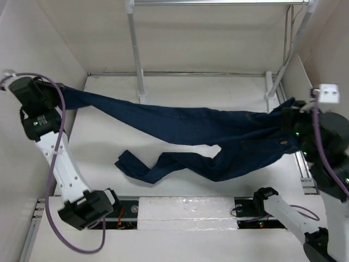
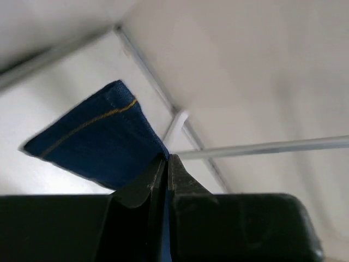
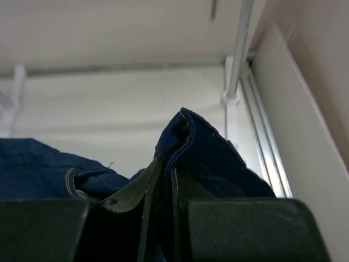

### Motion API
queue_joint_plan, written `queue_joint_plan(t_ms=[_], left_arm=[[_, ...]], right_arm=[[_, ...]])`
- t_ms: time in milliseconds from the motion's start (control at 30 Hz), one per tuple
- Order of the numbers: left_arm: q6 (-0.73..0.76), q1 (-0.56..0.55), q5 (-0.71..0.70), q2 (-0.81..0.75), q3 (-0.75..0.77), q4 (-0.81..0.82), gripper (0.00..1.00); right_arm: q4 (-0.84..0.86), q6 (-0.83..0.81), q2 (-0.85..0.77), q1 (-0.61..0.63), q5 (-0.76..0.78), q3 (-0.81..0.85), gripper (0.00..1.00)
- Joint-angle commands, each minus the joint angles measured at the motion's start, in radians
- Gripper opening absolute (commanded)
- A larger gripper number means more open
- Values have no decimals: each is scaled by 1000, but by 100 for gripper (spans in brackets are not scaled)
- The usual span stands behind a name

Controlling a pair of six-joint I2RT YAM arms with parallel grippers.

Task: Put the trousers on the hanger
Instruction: Flatten out the trousers at the center of the board.

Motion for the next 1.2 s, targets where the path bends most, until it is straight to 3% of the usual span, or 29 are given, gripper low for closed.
queue_joint_plan(t_ms=[0,67,233,367,500,667,767,800,900,933,1000,1033,1067,1100,1133,1167], left_arm=[[47,8,-157,-49,225,-212,0],[87,-72,-286,-68,291,-287,0],[133,-94,-285,-98,141,-264,0],[208,-48,-222,-7,53,-280,0],[217,-48,-230,100,-4,-238,0],[201,-90,-225,270,48,-180,0],[181,-144,-235,472,182,-160,0],[184,-193,-242,607,363,-225,0],[188,-219,-244,805,497,-279,0],[187,-219,-235,909,632,-325,0],[187,-229,-210,971,770,-326,0],[190,-229,-193,1009,804,-312,7],[190,-229,-172,1019,834,-301,18],[193,-229,-120,1021,858,-280,39],[193,-229,-94,1019,860,-240,53],[193,-229,-72,1013,863,-232,62]], right_arm=[[-27,8,-57,24,122,159,0],[-45,2,-77,50,173,213,0],[-24,-18,-87,83,302,122,0],[124,-35,-89,83,349,-99,1],[311,-49,16,83,406,-257,0],[463,-47,144,51,371,-291,0],[627,-41,266,-55,264,-340,0],[713,-26,335,-159,157,-369,0],[818,29,452,-259,50,-393,0],[893,46,492,-293,5,-394,0],[930,91,596,-343,-73,-374,0],[944,97,627,-365,-77,-360,0],[942,98,658,-376,-91,-319,5],[935,101,704,-376,-89,-301,13],[932,104,721,-387,-89,-282,29],[923,95,738,-400,-104,-264,70]])
